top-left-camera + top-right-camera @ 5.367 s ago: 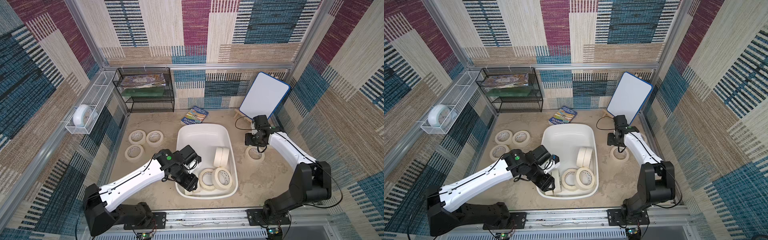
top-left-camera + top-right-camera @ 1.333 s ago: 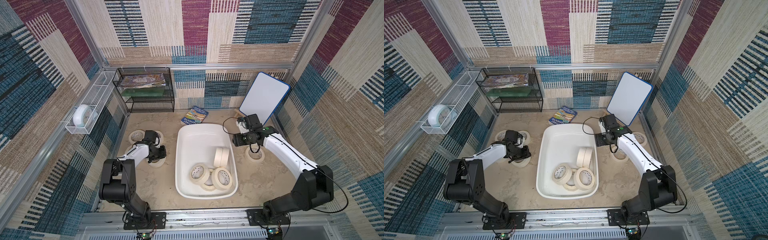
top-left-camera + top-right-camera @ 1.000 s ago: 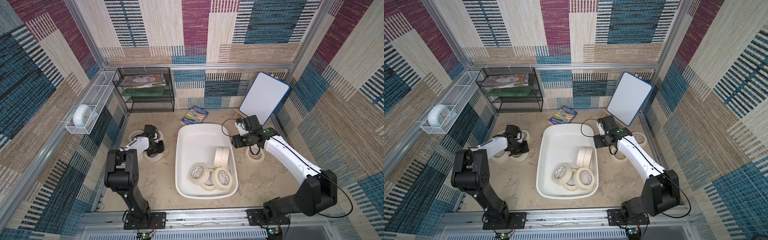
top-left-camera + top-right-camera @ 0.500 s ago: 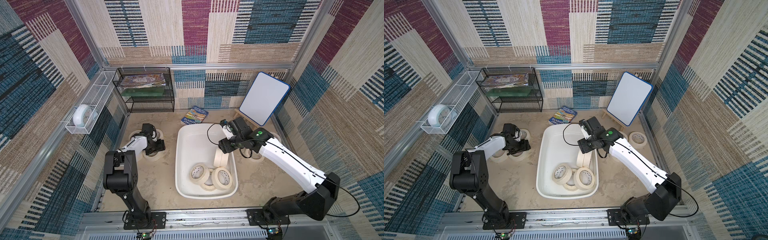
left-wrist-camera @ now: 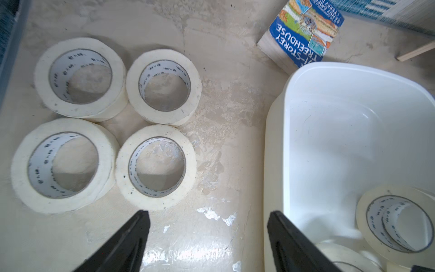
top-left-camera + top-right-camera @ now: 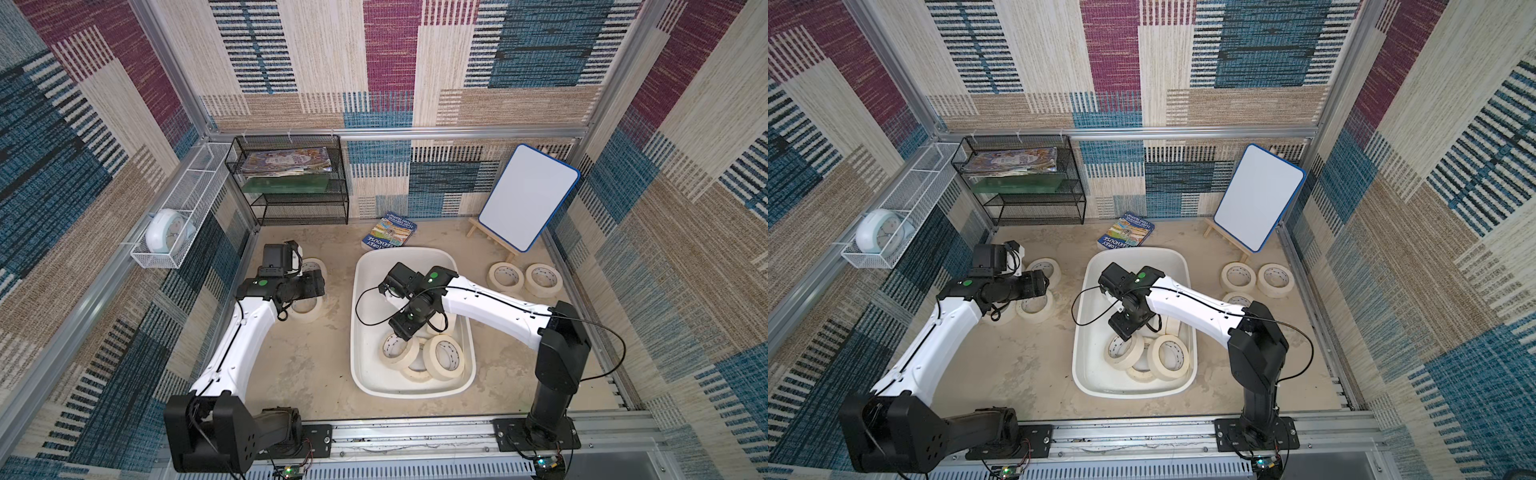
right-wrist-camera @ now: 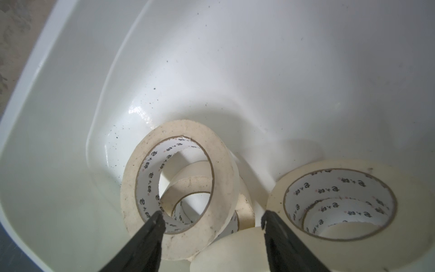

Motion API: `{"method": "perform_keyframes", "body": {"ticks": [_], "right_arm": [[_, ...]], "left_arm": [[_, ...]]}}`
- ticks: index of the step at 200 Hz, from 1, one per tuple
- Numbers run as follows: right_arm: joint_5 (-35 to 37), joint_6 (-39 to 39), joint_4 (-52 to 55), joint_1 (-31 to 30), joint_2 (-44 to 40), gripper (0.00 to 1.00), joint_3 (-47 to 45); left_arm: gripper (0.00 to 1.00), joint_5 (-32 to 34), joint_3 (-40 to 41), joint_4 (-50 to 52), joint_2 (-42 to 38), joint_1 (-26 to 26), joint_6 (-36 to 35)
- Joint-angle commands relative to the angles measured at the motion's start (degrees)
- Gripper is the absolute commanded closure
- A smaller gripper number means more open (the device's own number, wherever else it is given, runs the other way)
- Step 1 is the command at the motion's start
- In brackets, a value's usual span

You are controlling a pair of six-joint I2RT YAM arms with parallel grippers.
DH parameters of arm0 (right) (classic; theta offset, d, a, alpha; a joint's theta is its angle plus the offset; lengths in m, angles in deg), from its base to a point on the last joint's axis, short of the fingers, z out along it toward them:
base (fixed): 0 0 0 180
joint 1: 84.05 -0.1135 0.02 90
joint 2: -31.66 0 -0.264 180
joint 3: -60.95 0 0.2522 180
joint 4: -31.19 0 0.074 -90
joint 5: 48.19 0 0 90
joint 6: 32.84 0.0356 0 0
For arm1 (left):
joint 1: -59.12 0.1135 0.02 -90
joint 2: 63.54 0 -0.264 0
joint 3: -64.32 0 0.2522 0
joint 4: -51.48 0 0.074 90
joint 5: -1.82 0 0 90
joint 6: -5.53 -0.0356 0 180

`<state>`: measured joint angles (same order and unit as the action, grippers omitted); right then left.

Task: Take out the art tape in the storage box
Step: Pick up the art tape from the storage box.

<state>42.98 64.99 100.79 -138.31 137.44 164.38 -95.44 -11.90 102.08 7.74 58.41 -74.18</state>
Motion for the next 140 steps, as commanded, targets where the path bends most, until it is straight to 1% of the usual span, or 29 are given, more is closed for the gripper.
{"method": "perform_keyframes", "body": {"ticks": [1, 15, 38, 46, 53, 65, 73, 79, 85, 94, 118, 140], "right_arm": [[-1.03, -0.23, 2.52, -0.23, 2.73, 0.29, 0.22], [-0.36, -0.53, 2.56, -0.23, 4.45, 0.29, 0.21], [-0.09, -1.07, 2.81, -0.23, 7.12, 0.33, 0.5], [-0.18, -1.16, 2.81, -0.29, 7.79, 0.37, 0.84], [0.16, -1.0, 2.94, -0.23, 7.94, 0.47, 1.18], [0.81, -0.85, 2.84, -0.3, 7.67, 0.7, 1.72], [1.63, -0.72, 3.11, -0.23, 7.31, 0.84, 2.35], [2.26, -0.68, 3.38, -0.28, 7.18, 0.92, 2.83], [3.0, -0.61, 3.58, -0.3, 6.83, 0.97, 3.36], [4.08, -0.42, 4.2, -0.19, 6.28, 1.0, 4.43], [7.01, 0.27, 5.54, 0.61, 3.67, 1.0, 7.69], [9.38, 1.41, 5.78, 3.76, -0.49, 1.0, 8.73]], "left_arm": [[0.16, 1.46, 0.64, 1.93, -2.3, -0.02, -0.53], [0.16, 1.3, 0.98, 1.67, -2.93, -0.01, -0.47], [0.16, 0.54, 1.03, 1.39, -2.51, -0.06, -0.53], [0.16, 0.2, 1.11, 1.32, -2.25, -0.03, -0.46], [0.16, -0.06, 1.11, 1.3, -2.12, -0.11, -0.44], [0.16, -0.41, 1.24, 1.07, -2.25, -0.08, -0.39], [0.16, -0.6, 1.27, 0.95, -2.31, -0.08, -0.32], [0.16, -0.69, 1.26, 0.95, -2.29, -0.08, -0.27], [0.16, -0.85, 1.24, 0.95, -2.35, -0.21, -0.29], [0.16, -0.91, 1.19, 0.99, -2.58, -0.26, -0.19], [0.16, -0.91, 1.11, 0.95, -3.69, -1.0, -0.14], [0.17, -1.08, 0.93, 0.98, -4.87, -2.47, -0.2]]}}
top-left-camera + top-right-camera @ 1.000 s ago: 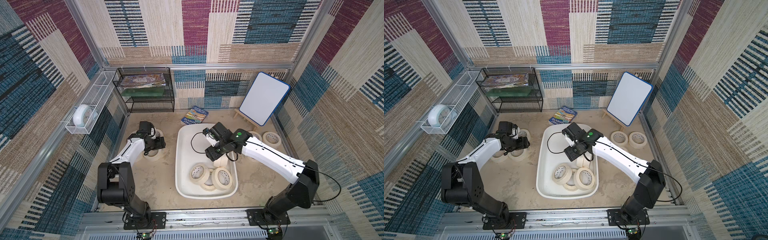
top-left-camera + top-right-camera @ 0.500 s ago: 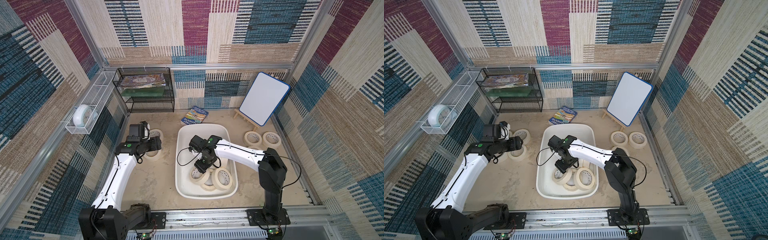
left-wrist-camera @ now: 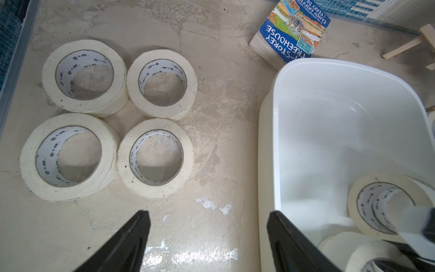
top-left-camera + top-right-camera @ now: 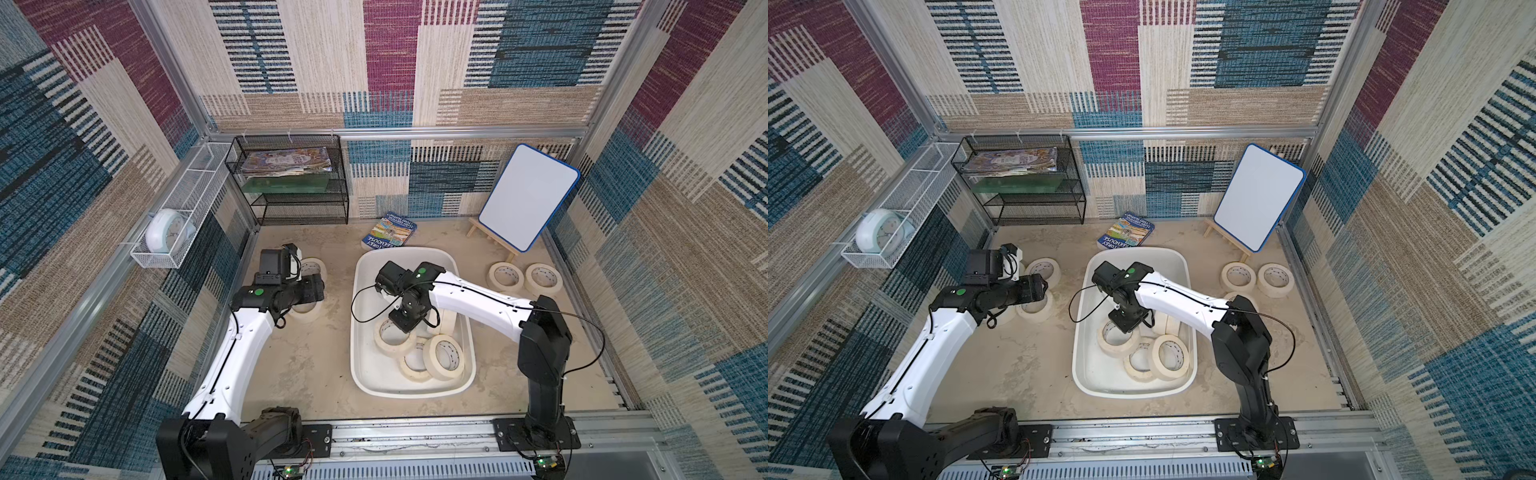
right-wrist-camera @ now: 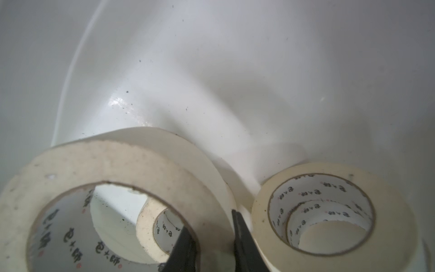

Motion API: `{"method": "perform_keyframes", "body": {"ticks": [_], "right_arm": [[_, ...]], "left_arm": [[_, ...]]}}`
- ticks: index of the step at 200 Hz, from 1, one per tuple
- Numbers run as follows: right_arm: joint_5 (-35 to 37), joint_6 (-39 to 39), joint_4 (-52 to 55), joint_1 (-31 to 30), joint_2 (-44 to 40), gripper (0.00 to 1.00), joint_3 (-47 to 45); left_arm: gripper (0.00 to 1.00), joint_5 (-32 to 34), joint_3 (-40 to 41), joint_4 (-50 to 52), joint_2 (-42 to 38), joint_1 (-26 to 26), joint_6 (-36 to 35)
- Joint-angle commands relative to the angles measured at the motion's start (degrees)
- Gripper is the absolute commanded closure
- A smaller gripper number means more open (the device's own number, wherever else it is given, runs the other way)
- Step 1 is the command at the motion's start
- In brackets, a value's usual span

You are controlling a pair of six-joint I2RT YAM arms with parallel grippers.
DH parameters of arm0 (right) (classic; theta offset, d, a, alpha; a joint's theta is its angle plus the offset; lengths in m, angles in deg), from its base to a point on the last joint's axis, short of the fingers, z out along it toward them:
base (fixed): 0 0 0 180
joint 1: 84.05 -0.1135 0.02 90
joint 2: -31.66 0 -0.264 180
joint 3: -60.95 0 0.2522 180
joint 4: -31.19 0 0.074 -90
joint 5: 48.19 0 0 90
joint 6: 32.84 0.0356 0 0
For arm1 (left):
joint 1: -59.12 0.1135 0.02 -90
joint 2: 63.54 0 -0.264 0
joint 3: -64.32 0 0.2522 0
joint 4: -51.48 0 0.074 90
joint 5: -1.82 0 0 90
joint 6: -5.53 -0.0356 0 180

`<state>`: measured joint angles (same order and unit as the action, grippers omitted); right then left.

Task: Take out the art tape in the storage box
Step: Pick up the art tape from the storage box.

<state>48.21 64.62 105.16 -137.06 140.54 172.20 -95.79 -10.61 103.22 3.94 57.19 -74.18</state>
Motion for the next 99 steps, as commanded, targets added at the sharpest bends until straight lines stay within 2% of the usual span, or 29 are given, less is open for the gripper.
{"method": "perform_keyframes", "body": {"ticks": [1, 24, 41, 69, 99], "right_arm": [[4.2, 1.82, 1.37, 2.71, -3.81, 1.0, 0.79], [4.12, 3.09, -1.51, 10.09, -11.23, 1.0, -3.32], [5.43, 3.8, -5.22, 18.34, -17.07, 1.0, -7.83], [5.95, 3.39, -9.92, 34.88, -23.06, 1.0, -14.6], [1.26, 4.28, -18.51, 54.21, -25.3, 1.0, -23.23]], "left_arm": [[0.17, -0.73, -0.36, -0.17, -1.1, -1.37, -0.19], [0.18, -0.74, -1.19, 0.18, -1.24, -5.17, -0.47], [0.18, 0.09, -2.75, 1.39, -0.08, -9.81, -1.31], [0.2, -1.48, -5.63, 2.37, 2.55, -18.54, -1.86], [0.2, -5.15, -7.44, 2.45, 5.86, -26.5, -2.26]]}}
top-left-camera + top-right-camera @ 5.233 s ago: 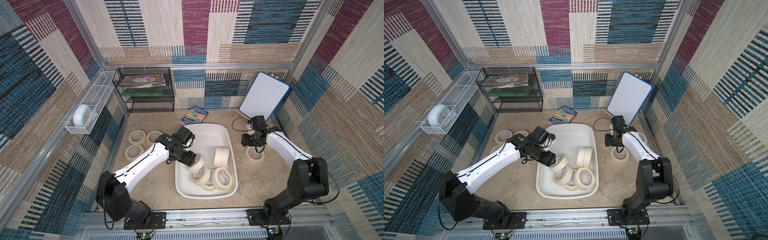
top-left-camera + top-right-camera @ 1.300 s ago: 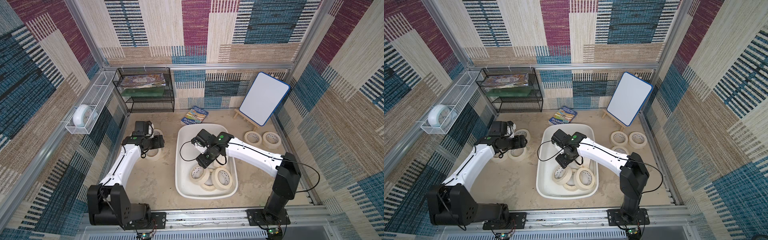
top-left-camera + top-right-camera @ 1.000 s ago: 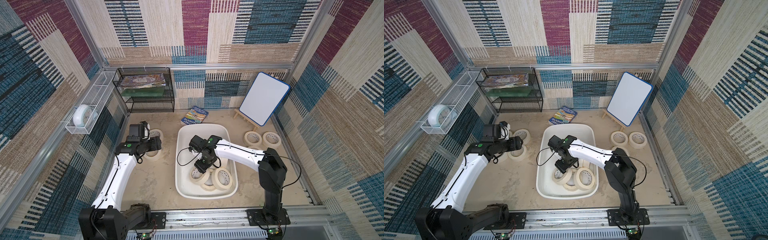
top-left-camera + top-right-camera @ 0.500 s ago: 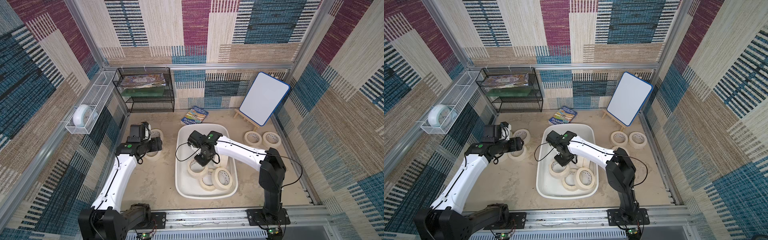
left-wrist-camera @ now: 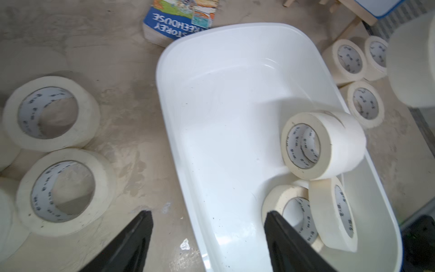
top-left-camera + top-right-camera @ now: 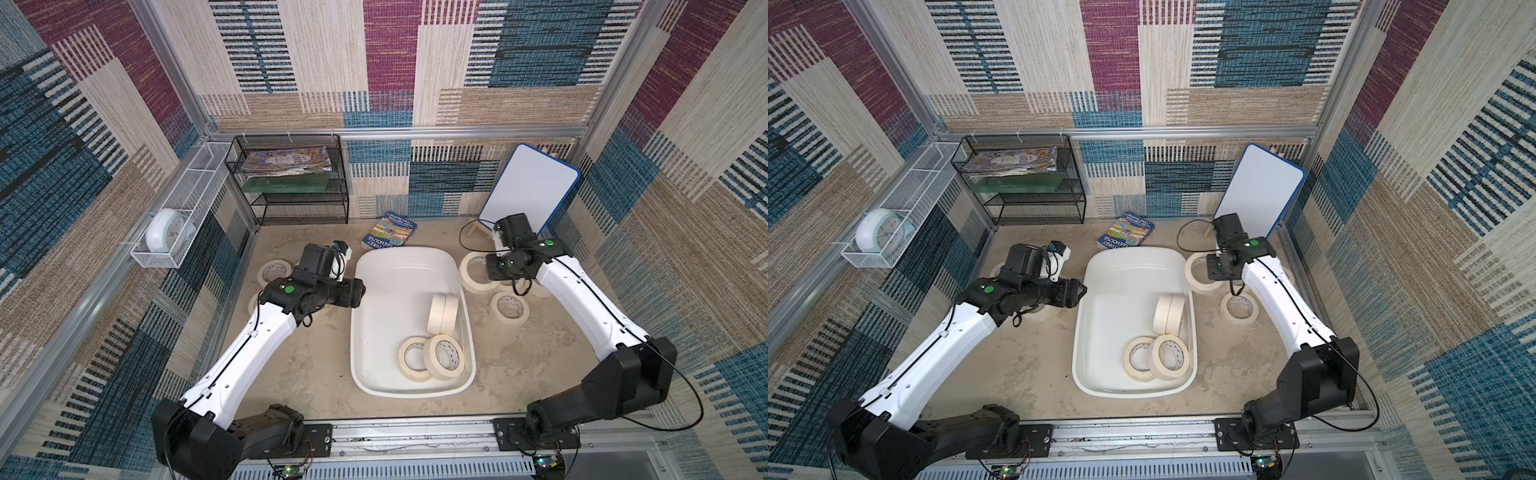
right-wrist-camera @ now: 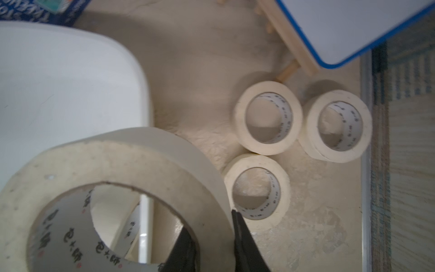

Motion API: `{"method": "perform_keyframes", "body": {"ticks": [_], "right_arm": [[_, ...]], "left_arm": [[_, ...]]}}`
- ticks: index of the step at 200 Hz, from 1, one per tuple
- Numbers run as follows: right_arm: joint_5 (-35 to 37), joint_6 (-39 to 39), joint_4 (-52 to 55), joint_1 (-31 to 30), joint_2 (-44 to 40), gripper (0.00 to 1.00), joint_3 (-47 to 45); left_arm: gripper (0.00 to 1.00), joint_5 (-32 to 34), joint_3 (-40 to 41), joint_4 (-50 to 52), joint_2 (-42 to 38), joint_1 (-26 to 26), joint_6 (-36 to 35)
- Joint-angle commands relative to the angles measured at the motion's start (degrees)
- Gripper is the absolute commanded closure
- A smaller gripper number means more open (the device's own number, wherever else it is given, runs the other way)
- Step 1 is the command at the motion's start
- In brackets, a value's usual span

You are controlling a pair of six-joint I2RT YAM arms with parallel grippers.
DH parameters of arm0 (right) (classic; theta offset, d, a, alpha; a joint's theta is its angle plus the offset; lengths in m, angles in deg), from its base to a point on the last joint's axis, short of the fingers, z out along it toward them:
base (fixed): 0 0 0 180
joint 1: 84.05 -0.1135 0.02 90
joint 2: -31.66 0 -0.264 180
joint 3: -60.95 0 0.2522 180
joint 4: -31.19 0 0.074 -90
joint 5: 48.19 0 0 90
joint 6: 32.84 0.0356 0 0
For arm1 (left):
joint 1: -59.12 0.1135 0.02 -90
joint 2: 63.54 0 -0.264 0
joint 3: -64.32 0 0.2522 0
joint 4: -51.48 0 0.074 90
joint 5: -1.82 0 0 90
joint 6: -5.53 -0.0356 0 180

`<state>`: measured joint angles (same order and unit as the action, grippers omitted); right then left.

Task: Take out the art tape in the storage box
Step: Pick up the art tape from the storage box, then place the art tape at the center of the board.

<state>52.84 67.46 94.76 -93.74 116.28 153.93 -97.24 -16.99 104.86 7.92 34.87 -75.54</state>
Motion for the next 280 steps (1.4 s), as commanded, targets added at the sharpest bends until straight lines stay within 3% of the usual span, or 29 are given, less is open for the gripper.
{"method": "perform_keyframes", "body": {"ticks": [1, 43, 87, 149, 216, 280], "right_arm": [[-3.55, 1.46, -8.34, 11.17, -0.99, 1.0, -5.26], [-5.81, 1.56, -16.12, 28.54, 3.66, 1.0, -10.95], [-3.2, 0.8, -20.15, 37.15, 7.71, 1.0, -14.39], [-5.14, 1.88, -23.34, 38.32, 12.23, 1.0, -16.29], [-6.96, 2.19, -24.62, 37.83, 15.85, 1.0, -17.52], [-5.49, 3.33, -21.93, 34.66, -5.93, 1.0, -24.17]], "left_arm": [[0.2, -3.96, -1.12, 0.77, 1.99, -4.34, -0.92], [0.21, -9.99, -0.72, 2.74, 8.13, -10.72, -4.44], [0.22, -13.29, 2.44, 0.18, 14.35, -13.53, -5.51], [0.25, -15.17, 6.78, -10.66, 20.33, -13.84, 0.77], [0.25, -12.21, 7.62, -11.93, 25.48, -15.99, 1.83], [0.25, -11.17, 8.16, -13.89, 23.53, -16.18, 3.07]]}}
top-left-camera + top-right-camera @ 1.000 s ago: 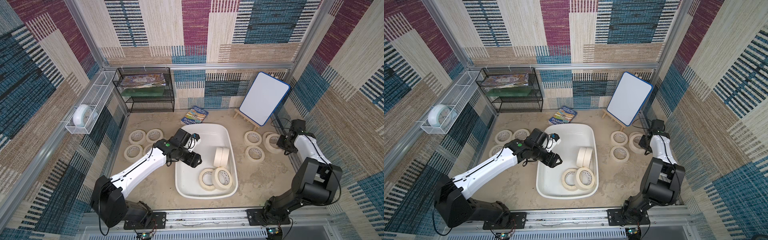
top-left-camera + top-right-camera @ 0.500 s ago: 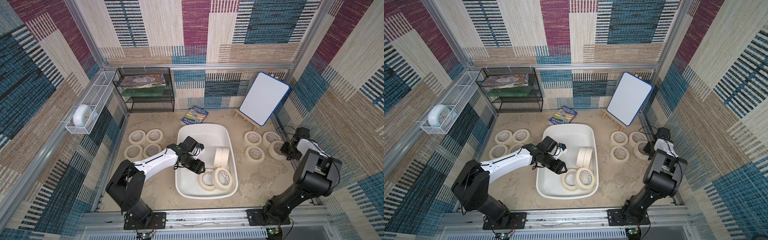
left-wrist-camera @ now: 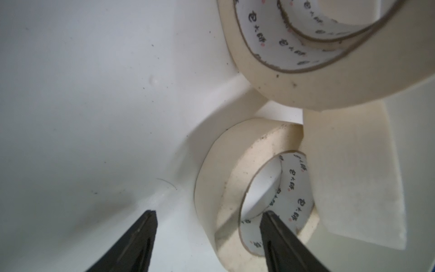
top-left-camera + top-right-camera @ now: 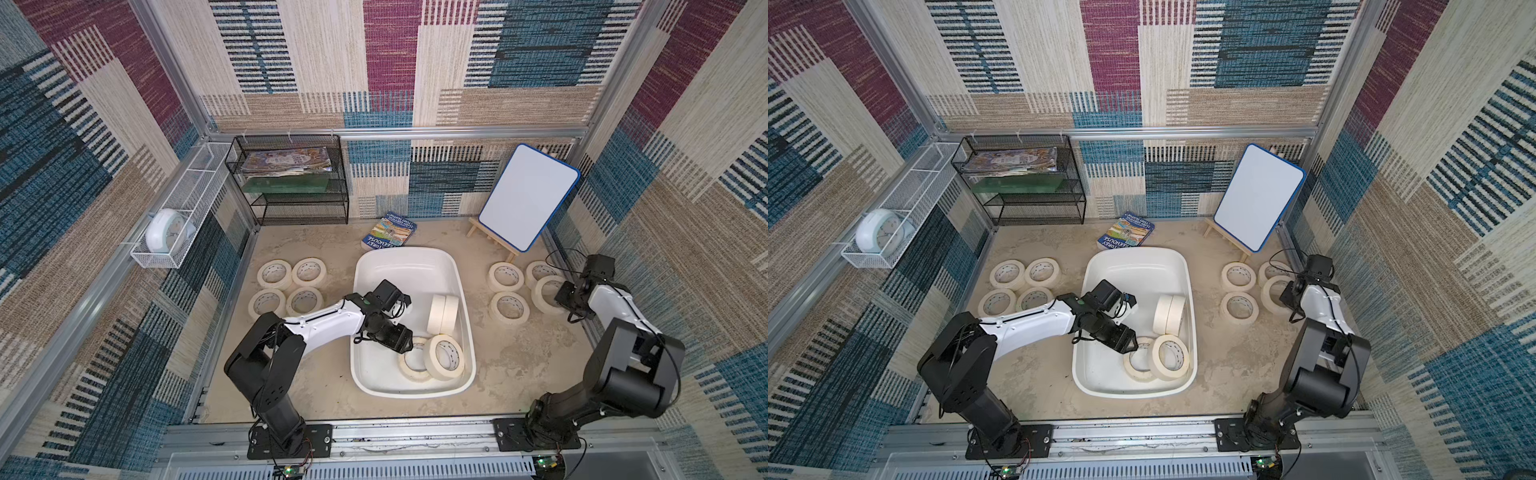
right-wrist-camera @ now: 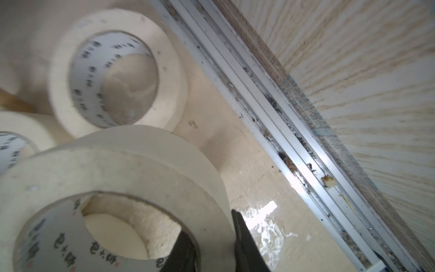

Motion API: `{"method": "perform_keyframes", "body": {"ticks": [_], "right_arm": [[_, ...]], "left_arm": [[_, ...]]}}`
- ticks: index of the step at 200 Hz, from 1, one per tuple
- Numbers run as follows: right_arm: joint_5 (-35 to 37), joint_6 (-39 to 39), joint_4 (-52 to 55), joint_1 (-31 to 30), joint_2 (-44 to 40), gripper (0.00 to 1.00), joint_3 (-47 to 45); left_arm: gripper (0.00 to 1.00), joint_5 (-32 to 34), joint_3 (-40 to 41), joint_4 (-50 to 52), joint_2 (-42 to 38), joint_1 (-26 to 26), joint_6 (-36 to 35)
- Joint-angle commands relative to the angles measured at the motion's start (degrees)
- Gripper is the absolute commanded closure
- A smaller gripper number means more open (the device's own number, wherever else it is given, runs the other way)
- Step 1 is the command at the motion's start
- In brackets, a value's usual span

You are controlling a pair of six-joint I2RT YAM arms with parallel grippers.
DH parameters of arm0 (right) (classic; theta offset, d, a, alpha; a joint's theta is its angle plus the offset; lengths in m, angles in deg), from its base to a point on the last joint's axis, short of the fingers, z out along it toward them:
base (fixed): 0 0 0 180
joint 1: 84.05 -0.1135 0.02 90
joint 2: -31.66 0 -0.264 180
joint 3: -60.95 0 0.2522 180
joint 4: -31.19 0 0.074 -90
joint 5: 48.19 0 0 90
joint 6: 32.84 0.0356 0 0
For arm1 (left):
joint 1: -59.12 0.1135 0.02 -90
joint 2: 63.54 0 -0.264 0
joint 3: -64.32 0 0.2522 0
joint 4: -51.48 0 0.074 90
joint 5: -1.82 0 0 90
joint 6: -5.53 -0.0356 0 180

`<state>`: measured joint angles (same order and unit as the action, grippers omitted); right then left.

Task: Take out the art tape in the storage box
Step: Place the art tape at the center of the board.

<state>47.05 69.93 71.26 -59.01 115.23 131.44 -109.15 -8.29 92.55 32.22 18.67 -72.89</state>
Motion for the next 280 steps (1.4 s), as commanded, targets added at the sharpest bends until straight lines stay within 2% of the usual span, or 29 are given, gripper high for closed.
{"method": "perform_keyframes", "body": {"ticks": [1, 24, 83, 127, 141, 172, 203, 234, 280], "right_arm": [[0.3, 0.94, 1.52, -0.08, -5.03, 1.0, -1.87], [0.49, 2.06, -2.43, -0.08, -5.77, 1.0, -7.56], [1.67, 1.74, 0.24, 1.22, 5.78, 1.0, -4.4], [2.06, 1.35, -3.02, 2.28, 12.37, 1.0, -2.58], [1.66, 1.24, -3.23, 2.38, 12.03, 1.0, -2.41], [1.17, 1.27, -2.23, 3.96, 5.29, 1.0, -1.18], [4.11, 1.0, 0.67, 6.58, 2.3, 1.0, 1.21], [1.74, 0.2, 2.08, 7.36, 6.82, 1.0, 0.88], [1.87, 0.94, -0.05, 5.85, 12.22, 1.0, 1.35]], "left_arm": [[0.25, 0.84, -0.55, -1.57, -0.77, 0.06, 0.4], [0.25, 0.52, -2.57, -0.55, 0.39, 0.1, -0.75], [0.25, 0.89, -1.22, 0.22, -1.19, 0.11, -2.0], [0.25, 0.34, 0.91, -1.26, -1.31, 0.15, -1.32], [0.25, 0.14, 0.8, -1.47, -1.29, 0.1, -1.04], [0.25, -0.84, -0.09, -2.3, -1.39, 0.1, -0.29], [0.25, -1.44, -1.6, -2.29, -0.54, 0.13, -0.34], [0.25, -0.81, -1.98, -1.02, -0.24, 0.14, -1.21], [0.25, 0.41, -0.17, -0.36, -0.23, 0.12, -1.8]]}}
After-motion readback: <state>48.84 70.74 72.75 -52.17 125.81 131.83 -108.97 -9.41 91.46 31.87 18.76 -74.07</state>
